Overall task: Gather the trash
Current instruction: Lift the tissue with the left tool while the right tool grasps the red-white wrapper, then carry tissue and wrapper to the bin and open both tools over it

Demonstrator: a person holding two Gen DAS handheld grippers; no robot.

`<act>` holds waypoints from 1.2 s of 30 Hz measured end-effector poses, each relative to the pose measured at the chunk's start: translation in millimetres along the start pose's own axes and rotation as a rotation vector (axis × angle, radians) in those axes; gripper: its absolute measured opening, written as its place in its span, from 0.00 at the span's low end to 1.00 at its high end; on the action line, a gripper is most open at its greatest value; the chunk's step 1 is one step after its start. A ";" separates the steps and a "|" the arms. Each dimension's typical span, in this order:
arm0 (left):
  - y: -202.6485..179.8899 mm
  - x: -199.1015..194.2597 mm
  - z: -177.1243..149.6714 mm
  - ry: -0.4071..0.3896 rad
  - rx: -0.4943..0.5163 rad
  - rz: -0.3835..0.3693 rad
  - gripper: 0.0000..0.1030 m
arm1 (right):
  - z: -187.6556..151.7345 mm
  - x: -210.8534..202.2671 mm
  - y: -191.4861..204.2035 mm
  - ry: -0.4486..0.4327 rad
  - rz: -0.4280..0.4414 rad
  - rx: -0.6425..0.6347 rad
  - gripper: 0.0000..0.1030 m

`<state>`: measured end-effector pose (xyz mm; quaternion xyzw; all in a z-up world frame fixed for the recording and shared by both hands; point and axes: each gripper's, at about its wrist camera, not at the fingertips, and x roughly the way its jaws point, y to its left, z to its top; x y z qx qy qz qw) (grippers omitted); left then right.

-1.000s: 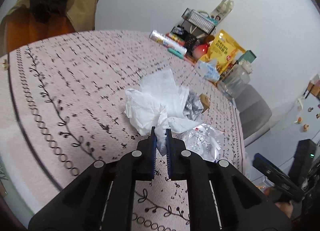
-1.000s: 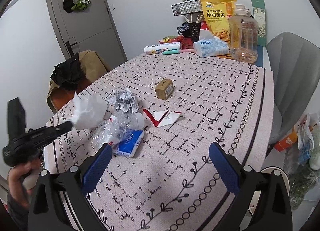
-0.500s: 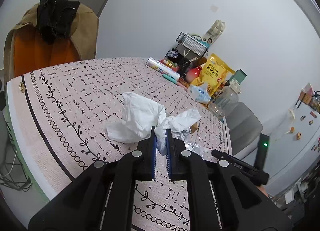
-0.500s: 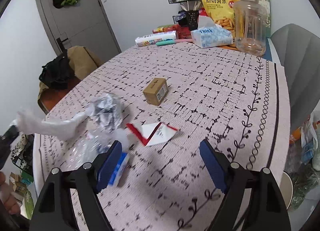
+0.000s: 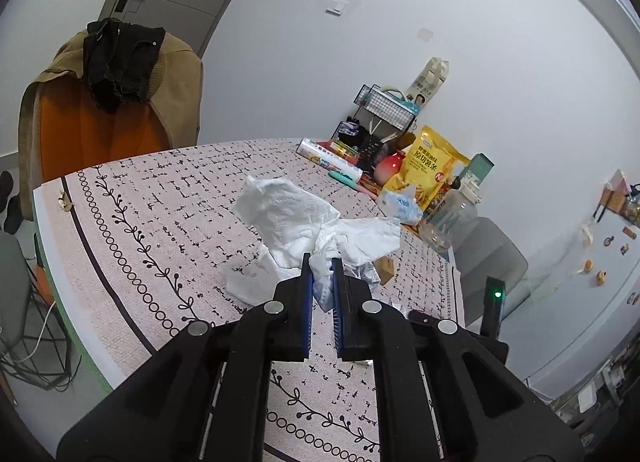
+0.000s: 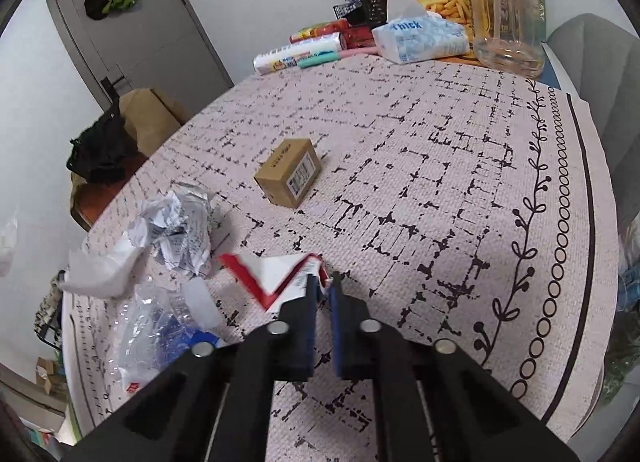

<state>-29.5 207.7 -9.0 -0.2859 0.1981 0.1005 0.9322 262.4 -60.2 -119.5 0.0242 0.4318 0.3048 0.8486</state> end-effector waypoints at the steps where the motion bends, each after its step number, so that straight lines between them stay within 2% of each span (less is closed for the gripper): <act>1: -1.8 2.0 -0.7 0.003 0.003 -0.001 0.08 | -0.9 -3.9 -0.6 -0.005 0.003 -0.001 0.04; 7: -19.1 20.4 -6.1 0.027 0.023 -0.027 0.08 | -8.7 -31.9 -8.4 -0.036 0.008 0.003 0.03; 14: -57.5 46.1 -9.4 0.055 0.071 -0.081 0.08 | -18.6 -69.7 -25.8 -0.081 0.008 0.031 0.03; 24: -127.0 85.8 -28.0 0.128 0.146 -0.185 0.08 | -34.1 -121.8 -65.5 -0.138 -0.018 0.101 0.03; 36: -214.0 129.8 -68.2 0.236 0.243 -0.295 0.08 | -62.0 -172.1 -125.2 -0.184 -0.105 0.193 0.03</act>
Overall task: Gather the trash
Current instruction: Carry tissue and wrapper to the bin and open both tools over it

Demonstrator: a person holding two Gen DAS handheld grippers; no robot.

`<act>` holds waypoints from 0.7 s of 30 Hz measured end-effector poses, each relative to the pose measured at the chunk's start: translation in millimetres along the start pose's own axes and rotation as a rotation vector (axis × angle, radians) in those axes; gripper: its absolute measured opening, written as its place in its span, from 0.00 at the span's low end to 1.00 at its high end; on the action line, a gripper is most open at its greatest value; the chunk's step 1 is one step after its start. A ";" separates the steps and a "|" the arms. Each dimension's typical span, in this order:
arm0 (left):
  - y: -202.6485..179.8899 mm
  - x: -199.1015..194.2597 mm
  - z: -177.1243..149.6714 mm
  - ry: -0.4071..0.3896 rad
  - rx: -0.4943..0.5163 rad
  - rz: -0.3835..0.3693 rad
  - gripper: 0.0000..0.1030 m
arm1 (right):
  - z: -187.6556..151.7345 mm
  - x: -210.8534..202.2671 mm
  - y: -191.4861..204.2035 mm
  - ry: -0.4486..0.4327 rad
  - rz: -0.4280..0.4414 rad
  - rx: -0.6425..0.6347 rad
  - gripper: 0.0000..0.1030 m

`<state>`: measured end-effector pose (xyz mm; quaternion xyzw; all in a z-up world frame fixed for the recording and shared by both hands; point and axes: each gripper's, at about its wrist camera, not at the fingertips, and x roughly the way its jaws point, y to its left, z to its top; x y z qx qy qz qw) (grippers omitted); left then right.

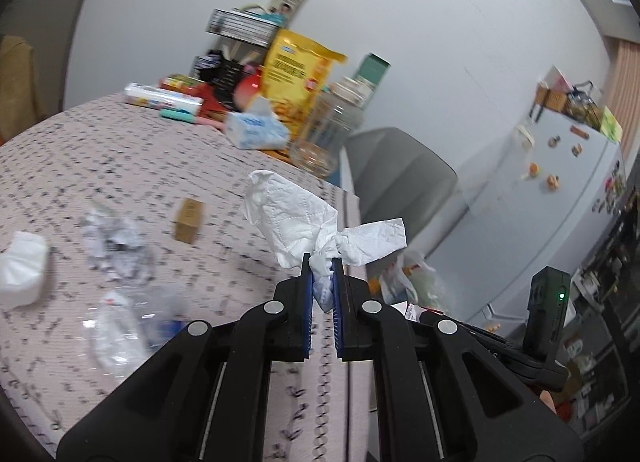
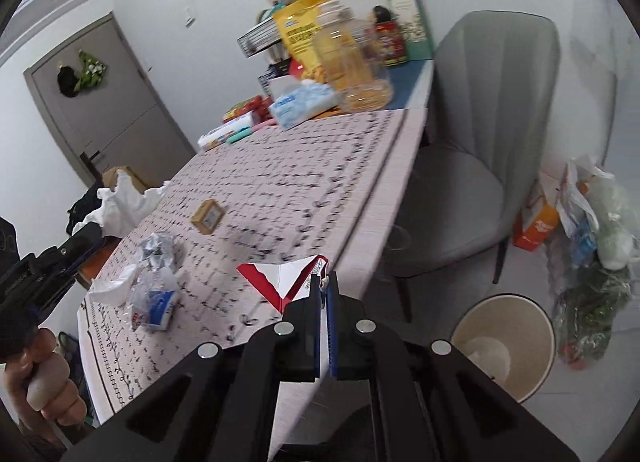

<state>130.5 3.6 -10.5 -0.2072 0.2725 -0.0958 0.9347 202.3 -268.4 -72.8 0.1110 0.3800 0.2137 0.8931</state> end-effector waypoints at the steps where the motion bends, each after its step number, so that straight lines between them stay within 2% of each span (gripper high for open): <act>1: -6.1 6.4 0.1 0.011 0.007 -0.009 0.08 | -0.3 -4.3 -8.0 -0.006 -0.010 0.011 0.03; 12: -77.8 76.0 -10.6 0.131 0.098 -0.088 0.08 | -9.6 -27.0 -79.7 -0.039 -0.093 0.109 0.03; 21: -127.7 147.0 -40.3 0.276 0.160 -0.112 0.08 | -29.6 -26.4 -154.3 -0.041 -0.161 0.230 0.04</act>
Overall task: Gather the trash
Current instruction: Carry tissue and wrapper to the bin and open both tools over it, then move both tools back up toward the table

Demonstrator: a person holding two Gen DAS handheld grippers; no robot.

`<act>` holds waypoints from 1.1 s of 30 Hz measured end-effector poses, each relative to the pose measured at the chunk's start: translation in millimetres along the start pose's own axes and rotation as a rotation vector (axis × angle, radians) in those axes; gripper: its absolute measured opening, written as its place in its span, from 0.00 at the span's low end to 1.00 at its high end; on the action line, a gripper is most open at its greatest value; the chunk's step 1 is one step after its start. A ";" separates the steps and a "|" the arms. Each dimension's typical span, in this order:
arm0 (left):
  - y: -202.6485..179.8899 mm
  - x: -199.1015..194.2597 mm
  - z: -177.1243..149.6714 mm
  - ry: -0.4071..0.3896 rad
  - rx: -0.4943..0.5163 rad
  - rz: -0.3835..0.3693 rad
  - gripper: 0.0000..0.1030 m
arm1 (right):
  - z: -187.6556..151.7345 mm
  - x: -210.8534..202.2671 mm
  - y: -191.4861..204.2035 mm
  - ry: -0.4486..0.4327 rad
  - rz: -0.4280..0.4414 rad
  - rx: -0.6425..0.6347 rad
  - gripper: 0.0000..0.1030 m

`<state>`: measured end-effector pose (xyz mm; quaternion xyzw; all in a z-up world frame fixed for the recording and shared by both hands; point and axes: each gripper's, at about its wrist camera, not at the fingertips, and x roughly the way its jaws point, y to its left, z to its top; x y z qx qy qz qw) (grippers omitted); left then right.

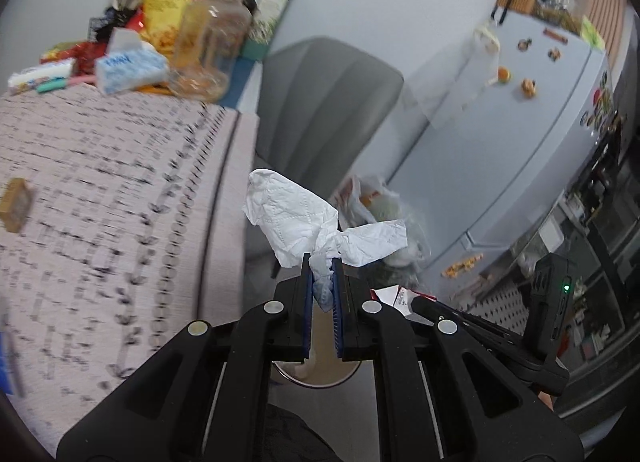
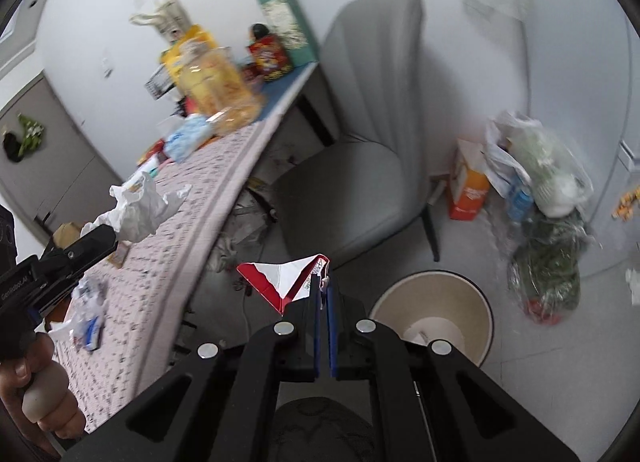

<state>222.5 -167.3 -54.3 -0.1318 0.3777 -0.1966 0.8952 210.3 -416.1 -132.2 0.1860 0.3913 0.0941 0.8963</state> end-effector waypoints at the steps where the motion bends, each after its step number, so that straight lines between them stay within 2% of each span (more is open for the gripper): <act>1: -1.4 6.6 -0.7 0.012 0.002 0.001 0.08 | -1.3 4.9 -11.1 0.006 -0.009 0.015 0.04; 7: -19.4 59.9 -11.2 0.109 0.026 0.009 0.08 | -10.8 35.0 -57.6 0.035 -0.030 0.084 0.04; 10: -25.8 84.6 -17.7 0.152 0.033 0.017 0.08 | -15.1 51.0 -79.4 0.053 -0.025 0.124 0.08; 12: -28.4 98.6 -21.0 0.179 0.035 0.024 0.08 | -19.1 59.6 -96.0 0.064 -0.026 0.162 0.30; 13: -30.1 105.1 -23.2 0.192 0.036 0.027 0.08 | -20.9 59.9 -102.0 0.055 -0.033 0.174 0.47; 14: -31.6 113.8 -26.3 0.209 0.040 0.031 0.08 | -23.0 59.5 -107.7 0.048 -0.038 0.184 0.51; 24: -54.8 177.2 -53.8 0.331 0.053 0.013 0.09 | -47.4 36.8 -166.2 0.046 -0.082 0.276 0.53; 26: -60.0 188.1 -55.4 0.349 0.057 -0.027 0.17 | -48.8 28.4 -171.7 0.035 -0.087 0.285 0.53; 27: -62.6 192.7 -56.5 0.360 0.064 -0.026 0.43 | -48.9 23.7 -174.3 0.028 -0.090 0.287 0.53; 28: -65.5 195.9 -57.3 0.363 0.072 -0.013 0.74 | -48.8 19.6 -175.6 0.021 -0.093 0.289 0.53; 29: -66.8 196.1 -56.9 0.351 0.075 -0.007 0.80 | -48.1 16.8 -176.5 0.016 -0.093 0.290 0.54; 30: -67.7 192.6 -56.1 0.325 0.079 0.000 0.81 | -47.2 14.3 -177.4 0.010 -0.093 0.290 0.55; 33: -65.4 187.3 -53.3 0.325 0.082 0.020 0.85 | -44.7 8.8 -174.6 -0.001 -0.090 0.283 0.58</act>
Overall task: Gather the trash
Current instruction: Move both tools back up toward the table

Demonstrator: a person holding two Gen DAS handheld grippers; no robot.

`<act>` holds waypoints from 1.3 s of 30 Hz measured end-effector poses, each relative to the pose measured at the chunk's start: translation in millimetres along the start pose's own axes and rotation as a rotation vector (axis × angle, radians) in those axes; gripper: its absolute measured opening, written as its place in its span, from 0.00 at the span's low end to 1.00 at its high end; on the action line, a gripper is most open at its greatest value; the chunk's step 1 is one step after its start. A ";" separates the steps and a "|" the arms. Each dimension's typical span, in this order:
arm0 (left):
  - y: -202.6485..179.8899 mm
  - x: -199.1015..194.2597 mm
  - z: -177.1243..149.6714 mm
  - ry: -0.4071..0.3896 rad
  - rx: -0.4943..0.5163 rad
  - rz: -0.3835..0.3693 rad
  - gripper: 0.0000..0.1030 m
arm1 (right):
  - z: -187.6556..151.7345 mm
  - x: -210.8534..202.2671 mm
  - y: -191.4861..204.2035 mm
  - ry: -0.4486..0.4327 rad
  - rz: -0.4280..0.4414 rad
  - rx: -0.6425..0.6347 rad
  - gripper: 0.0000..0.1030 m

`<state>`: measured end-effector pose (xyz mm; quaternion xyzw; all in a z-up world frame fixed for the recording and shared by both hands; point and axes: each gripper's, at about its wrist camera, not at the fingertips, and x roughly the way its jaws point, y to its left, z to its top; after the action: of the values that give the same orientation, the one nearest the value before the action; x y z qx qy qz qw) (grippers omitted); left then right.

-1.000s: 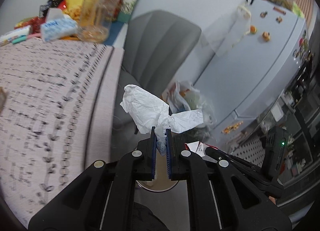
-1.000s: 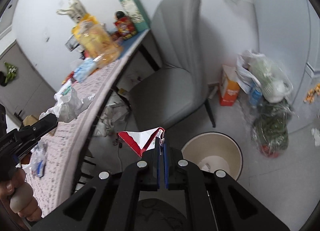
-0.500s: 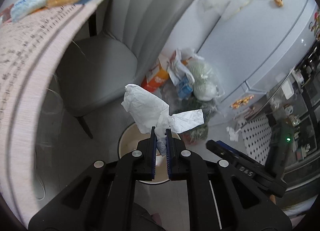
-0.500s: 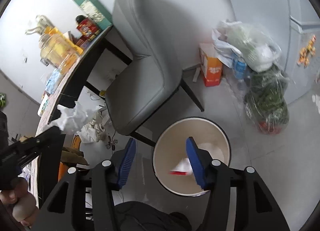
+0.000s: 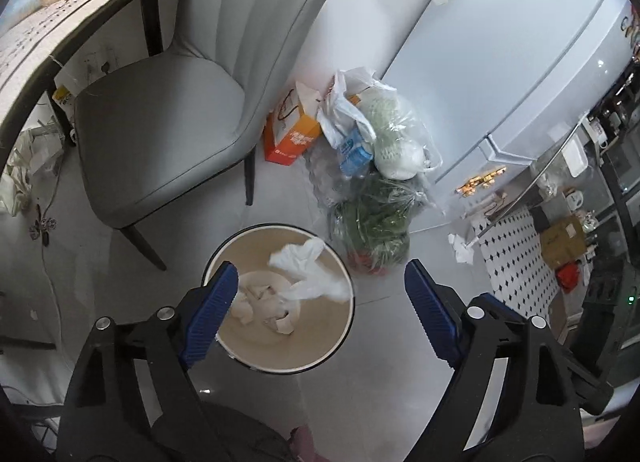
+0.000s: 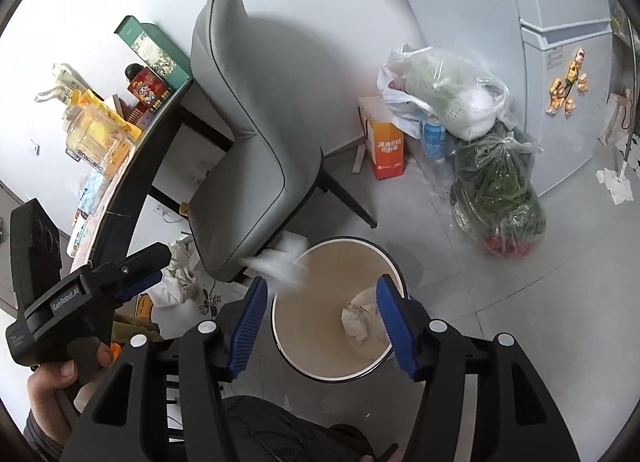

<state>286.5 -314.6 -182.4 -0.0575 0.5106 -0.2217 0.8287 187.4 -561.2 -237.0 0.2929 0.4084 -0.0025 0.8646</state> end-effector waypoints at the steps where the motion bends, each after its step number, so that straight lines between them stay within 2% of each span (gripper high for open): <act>1: 2.4 -4.1 0.3 -0.006 -0.005 0.011 0.86 | -0.2 -0.9 2.6 -0.002 0.004 -0.003 0.60; 4: 9.4 -22.2 2.0 -0.041 -0.023 0.013 0.90 | -0.7 -4.2 15.1 -0.011 0.012 -0.022 0.66; 9: 20.4 -62.9 4.5 -0.116 -0.043 0.011 0.91 | -0.7 -16.7 48.0 -0.044 0.023 -0.064 0.85; 13: 27.7 -106.5 4.7 -0.203 -0.048 0.006 0.93 | 1.1 -32.1 77.3 -0.079 0.032 -0.103 0.92; 18: 43.6 -152.7 0.3 -0.285 -0.077 0.004 0.94 | 2.5 -48.1 120.3 -0.103 0.053 -0.166 0.93; 27: 81.2 -230.1 -20.2 -0.411 -0.130 -0.001 0.94 | -14.7 -75.9 197.7 -0.124 0.106 -0.263 0.93; 39: 137.3 -315.1 -65.0 -0.539 -0.215 0.055 0.94 | -51.6 -97.9 293.2 -0.120 0.199 -0.420 0.93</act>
<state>152.5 -48.9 1.4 -0.1881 0.2938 -0.1203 0.9294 157.2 -315.0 -45.4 0.1449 0.3170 0.1504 0.9252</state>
